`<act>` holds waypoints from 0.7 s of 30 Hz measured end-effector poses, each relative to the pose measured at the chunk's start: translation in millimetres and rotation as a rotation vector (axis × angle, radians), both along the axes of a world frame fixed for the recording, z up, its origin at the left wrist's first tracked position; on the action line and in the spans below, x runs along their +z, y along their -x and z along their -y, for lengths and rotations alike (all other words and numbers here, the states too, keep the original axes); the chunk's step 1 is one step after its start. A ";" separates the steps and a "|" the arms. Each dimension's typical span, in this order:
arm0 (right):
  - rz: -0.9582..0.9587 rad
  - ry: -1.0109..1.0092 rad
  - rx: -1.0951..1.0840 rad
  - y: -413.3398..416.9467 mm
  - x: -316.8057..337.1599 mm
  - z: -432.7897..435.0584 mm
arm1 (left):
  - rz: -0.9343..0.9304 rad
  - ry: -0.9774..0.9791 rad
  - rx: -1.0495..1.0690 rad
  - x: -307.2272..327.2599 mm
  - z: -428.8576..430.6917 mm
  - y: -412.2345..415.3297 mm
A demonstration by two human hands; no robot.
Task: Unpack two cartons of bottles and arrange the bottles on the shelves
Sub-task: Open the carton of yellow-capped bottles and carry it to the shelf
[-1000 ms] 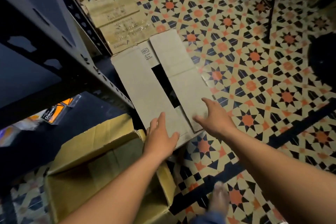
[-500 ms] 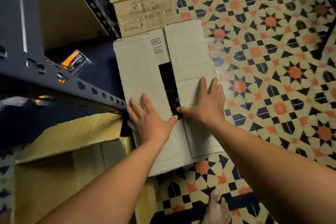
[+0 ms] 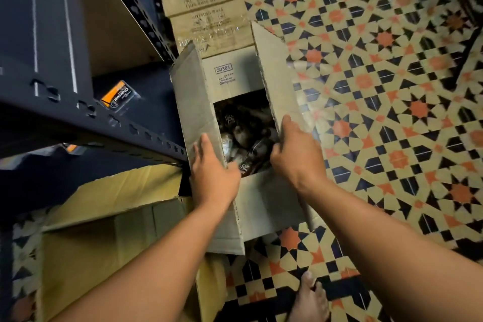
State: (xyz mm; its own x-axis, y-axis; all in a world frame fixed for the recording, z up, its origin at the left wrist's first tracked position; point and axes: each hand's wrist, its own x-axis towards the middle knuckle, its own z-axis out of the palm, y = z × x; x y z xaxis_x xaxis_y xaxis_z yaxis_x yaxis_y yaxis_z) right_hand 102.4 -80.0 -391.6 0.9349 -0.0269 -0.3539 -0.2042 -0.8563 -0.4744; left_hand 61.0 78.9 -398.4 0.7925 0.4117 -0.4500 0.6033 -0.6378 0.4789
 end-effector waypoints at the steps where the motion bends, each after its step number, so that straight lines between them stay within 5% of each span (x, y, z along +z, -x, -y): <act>1: 0.028 -0.021 -0.040 0.4 6.4 5.5 | 0.006 0.005 0.007 4.6 -4.0 1.6; 9: -0.038 -0.084 -0.213 13.4 44.7 31.8 | -0.057 0.053 0.079 37.7 -38.4 8.3; 21: -0.063 -0.063 -0.348 85.6 32.2 75.9 | -0.065 0.069 -0.194 38.1 -22.4 10.3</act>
